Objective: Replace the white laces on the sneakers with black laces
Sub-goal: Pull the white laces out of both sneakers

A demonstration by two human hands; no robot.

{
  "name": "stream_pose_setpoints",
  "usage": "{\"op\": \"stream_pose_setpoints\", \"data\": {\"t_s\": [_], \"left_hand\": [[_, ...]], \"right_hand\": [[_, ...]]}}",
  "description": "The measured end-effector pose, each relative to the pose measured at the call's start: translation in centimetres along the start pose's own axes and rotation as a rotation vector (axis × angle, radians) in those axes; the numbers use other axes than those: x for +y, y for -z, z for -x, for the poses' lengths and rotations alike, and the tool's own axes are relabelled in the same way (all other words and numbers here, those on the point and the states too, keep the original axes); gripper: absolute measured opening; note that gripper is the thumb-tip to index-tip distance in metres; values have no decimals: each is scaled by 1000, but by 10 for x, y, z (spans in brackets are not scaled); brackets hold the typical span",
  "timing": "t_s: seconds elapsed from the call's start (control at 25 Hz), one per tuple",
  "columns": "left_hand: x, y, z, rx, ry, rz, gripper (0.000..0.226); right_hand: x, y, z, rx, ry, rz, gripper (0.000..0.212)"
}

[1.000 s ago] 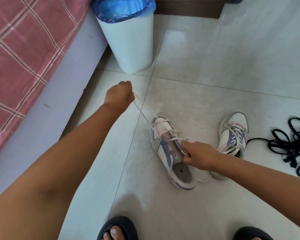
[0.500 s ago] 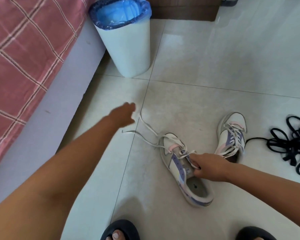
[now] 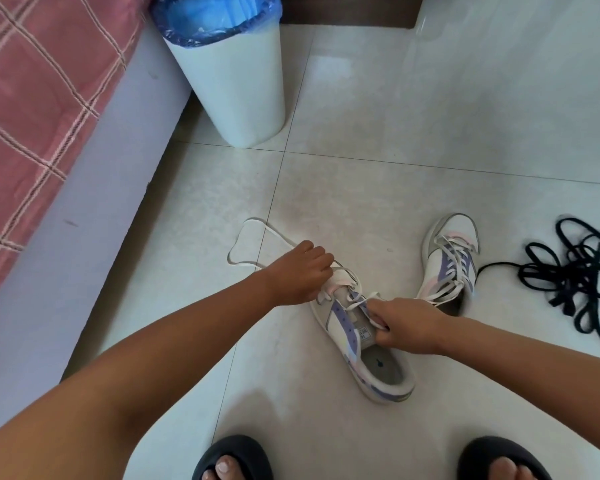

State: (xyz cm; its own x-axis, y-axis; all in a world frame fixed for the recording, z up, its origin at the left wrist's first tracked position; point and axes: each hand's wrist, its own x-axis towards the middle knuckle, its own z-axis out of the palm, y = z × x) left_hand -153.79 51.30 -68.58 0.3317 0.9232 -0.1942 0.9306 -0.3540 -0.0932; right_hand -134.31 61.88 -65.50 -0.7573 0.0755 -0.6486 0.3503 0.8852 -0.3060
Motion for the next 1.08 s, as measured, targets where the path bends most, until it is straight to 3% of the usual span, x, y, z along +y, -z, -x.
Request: {"op": "stream_pose_setpoints", "data": {"t_s": [0.12,0.24,0.32,0.4,0.56,0.64,0.76,1.0,1.08], "left_hand": [[-2,-10,8,-54,-24,-43,25],[-13,-3,12,-62,62,-39,23],[-31,2,17,-116,246,-55,9],[-51,11,28,-33,463,-33,2],[-85,20,51,-69,980,205,20],[-102,22,59,72,1230,393,23],[-126,21,71,417,1532,768,25],[-133,44,60,1026,1858,1430,18],[-138,57,53,1204,1996,1759,33]], "right_hand": [[0,0,0,7,-7,-2,22],[-1,2,-2,-8,-17,-3,22],[-2,4,-3,-18,-8,-4,23],[-3,6,-4,-5,4,-25,21],[-4,17,-11,57,-8,-50,36],[-5,21,-15,51,-5,-55,37],[-7,16,-15,7,-5,-65,39],[-11,13,-12,38,-24,-170,36],[-16,11,-14,47,-6,-187,35]]}}
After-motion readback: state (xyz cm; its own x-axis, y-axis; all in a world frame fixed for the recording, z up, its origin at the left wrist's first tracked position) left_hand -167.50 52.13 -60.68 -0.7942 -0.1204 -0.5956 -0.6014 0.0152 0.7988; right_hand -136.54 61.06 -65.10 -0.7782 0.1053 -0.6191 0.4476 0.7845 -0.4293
